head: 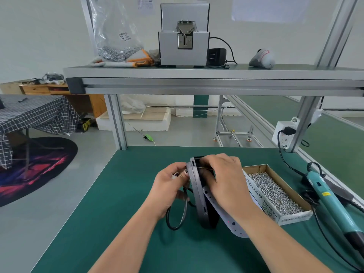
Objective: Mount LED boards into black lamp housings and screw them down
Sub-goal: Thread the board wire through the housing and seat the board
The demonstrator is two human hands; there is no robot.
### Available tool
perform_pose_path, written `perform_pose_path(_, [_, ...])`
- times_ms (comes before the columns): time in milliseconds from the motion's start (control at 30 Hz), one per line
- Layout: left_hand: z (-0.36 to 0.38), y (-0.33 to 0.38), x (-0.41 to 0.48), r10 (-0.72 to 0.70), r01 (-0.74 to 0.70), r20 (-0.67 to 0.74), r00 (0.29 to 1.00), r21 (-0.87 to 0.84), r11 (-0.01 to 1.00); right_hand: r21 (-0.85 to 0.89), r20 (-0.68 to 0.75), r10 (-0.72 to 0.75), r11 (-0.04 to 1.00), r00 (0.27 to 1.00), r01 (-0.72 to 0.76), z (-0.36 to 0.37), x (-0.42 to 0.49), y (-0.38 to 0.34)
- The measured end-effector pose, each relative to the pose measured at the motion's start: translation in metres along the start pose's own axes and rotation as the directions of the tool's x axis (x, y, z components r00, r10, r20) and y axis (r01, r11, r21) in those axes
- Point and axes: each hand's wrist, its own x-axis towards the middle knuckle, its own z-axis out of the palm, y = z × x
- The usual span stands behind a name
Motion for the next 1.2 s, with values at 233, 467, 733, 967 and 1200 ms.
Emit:
perform_pose_path(233, [-0.007, -0.009, 0.005, -0.038, 0.042, 0.038, 0.999, -0.084, 0.996, 0.094, 0.353, 0.396, 0.886, 0.847, -0.454, -0.002, 0.004, 0.037])
perform_pose_path(467, [-0.012, -0.010, 0.011, -0.051, 0.051, 0.003, 0.999, -0.048, 0.998, 0.533, 0.638, 0.195, 0.587, 0.745, -0.610, -0.012, -0.013, 0.070])
perform_pose_path(733, [-0.010, -0.008, 0.004, -0.068, 0.065, -0.018, 0.998, -0.131, 0.989, 0.663, 0.710, 0.131, 0.204, 0.692, -0.720, -0.015, -0.020, 0.070])
perform_pose_path(967, [0.002, -0.007, 0.000, -0.050, 0.067, 0.084, 0.995, -0.211, 0.975, 0.747, 0.650, 0.208, -0.005, 0.730, -0.664, -0.012, -0.024, 0.057])
perform_pose_path(1200, [0.010, -0.010, 0.002, -0.086, 0.131, 0.153, 0.984, -0.314, 0.941, 0.823, 0.564, 0.238, -0.092, 0.790, -0.560, -0.002, -0.031, 0.040])
